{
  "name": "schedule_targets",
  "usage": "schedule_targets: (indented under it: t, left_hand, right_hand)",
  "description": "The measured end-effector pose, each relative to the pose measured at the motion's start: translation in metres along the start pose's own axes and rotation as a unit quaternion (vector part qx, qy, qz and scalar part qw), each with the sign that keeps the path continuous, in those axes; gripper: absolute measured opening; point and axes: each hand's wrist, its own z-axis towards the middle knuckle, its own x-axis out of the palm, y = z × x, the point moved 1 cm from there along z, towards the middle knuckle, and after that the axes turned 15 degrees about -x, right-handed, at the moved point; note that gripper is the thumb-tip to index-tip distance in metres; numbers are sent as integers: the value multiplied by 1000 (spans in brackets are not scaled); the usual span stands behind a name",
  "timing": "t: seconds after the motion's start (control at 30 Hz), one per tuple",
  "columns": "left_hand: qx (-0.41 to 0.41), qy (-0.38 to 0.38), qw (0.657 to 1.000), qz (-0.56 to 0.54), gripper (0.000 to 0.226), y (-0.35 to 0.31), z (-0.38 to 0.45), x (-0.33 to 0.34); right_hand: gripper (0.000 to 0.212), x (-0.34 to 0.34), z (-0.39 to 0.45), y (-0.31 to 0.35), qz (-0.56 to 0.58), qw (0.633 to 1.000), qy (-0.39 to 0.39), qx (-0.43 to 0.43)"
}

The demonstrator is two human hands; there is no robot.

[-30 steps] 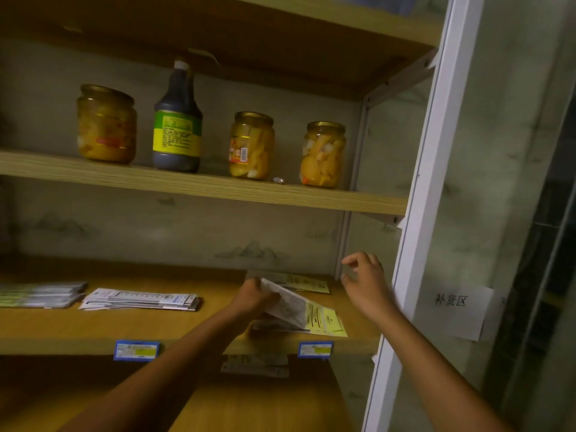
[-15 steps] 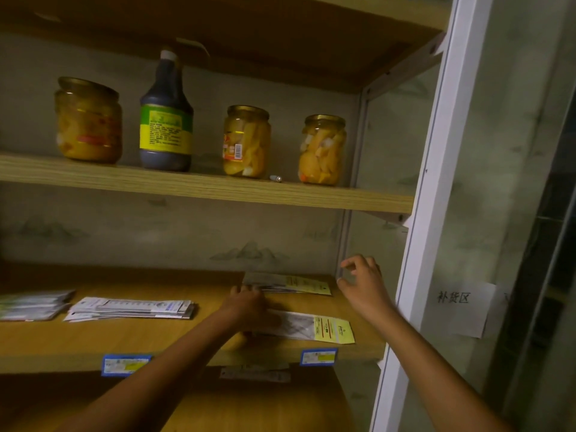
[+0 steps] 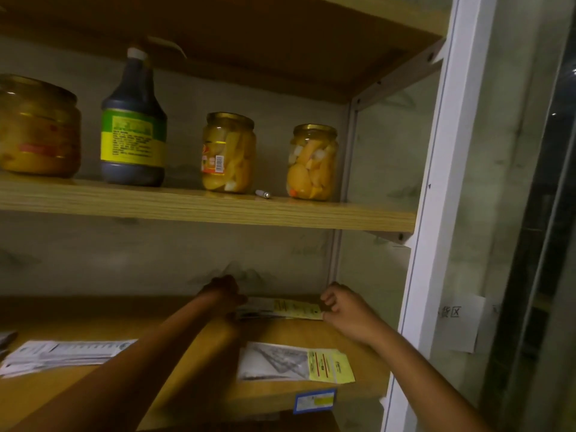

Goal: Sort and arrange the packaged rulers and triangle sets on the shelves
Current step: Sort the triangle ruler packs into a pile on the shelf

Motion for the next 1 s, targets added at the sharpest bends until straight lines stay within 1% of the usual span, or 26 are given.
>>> schedule_targets:
  t: [0.03, 0.1, 0.17, 0.37, 0.53, 0.63, 0.67, 0.83, 0.93, 1.0]
  left_hand:
    - [-1, 4, 1000, 3, 59, 2, 5, 1]
    - [-3, 24, 999, -41, 60, 5, 16, 6]
    - [-10, 40, 995, -95, 59, 6, 28, 9]
    - [-21, 66, 985, -156, 57, 9, 56, 16]
    - [-43, 90, 980, -173, 44, 9, 63, 17]
    - [-55, 90, 974, -198, 31, 9, 63, 17]
    - [-58, 91, 974, -201, 30, 10, 62, 17]
    - [-80, 70, 974, -201, 27, 11, 59, 18]
    - [-68, 42, 980, -180, 28, 11, 54, 18]
    - [-60, 27, 980, -190, 27, 12, 54, 18]
  right_hand:
    - [37, 1, 3, -1, -7, 1000, 15, -3]
    - [40, 3, 11, -3, -22, 999, 36, -12]
    - [43, 6, 19, -5, -34, 998, 44, -19]
    - [47, 10, 38, -11, -82, 995, 55, -30]
    - [43, 13, 46, -17, -92, 994, 42, -29]
    - [43, 14, 49, -17, -106, 993, 32, -31]
    - [43, 15, 50, -17, -104, 994, 28, -32]
    - [39, 16, 54, -17, -109, 993, 27, -29]
    - [38, 16, 54, -17, -113, 993, 15, -27]
    - [38, 16, 54, -18, -109, 994, 9, -24]
